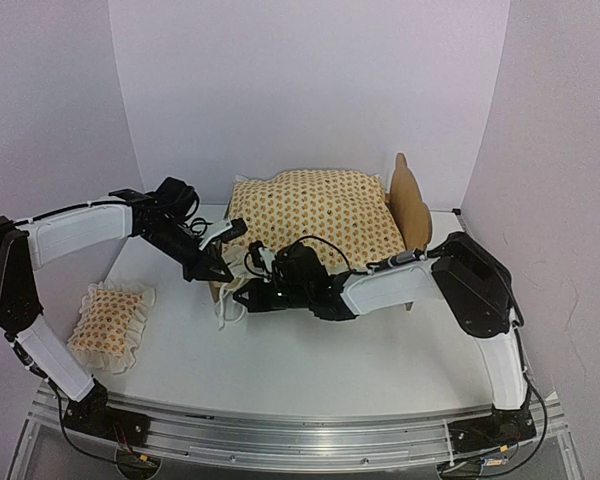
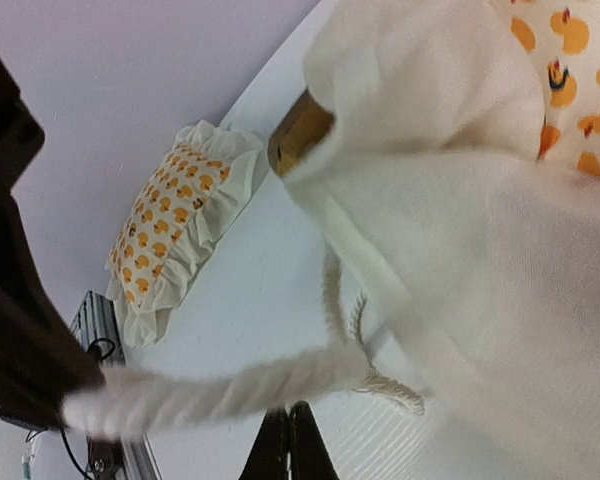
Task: Set up the pet bed
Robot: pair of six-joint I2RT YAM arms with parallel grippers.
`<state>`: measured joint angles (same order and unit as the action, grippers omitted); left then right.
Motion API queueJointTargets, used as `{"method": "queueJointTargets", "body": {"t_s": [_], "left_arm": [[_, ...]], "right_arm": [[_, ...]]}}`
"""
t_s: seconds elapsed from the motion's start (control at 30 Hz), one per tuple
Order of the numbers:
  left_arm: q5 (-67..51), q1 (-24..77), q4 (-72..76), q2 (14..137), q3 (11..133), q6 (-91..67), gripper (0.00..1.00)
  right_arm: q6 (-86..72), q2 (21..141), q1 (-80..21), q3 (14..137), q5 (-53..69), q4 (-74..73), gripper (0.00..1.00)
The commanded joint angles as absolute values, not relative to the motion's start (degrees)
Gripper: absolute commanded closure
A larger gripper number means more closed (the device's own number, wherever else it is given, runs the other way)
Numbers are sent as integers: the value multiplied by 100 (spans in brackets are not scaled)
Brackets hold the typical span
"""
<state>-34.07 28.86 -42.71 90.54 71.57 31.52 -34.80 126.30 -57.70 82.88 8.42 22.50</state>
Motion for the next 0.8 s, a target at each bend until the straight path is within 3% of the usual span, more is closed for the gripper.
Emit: {"method": "queueJointTargets", "body": {"t_s": [0.0,0.13,0.47,0.77], "left_arm": [[-3413,2875,-3582,9033,7415,2923,100],[-3527,2875,-3801,9311,7827,3104,100],[-3961,2809,-4870,8959,7563,3804,100],[-3178,2649,-4645,8412,5977,4785,100]], "right_arm": [[-3533,12108,-5928,7610,1342,2255,100],[-3076,11734,-6207,7427,1812,2176,100],[-2672,11024,-6190,7333,824,2166,100],[-2376,10778,-6043,7681,753,1717,100]]}}
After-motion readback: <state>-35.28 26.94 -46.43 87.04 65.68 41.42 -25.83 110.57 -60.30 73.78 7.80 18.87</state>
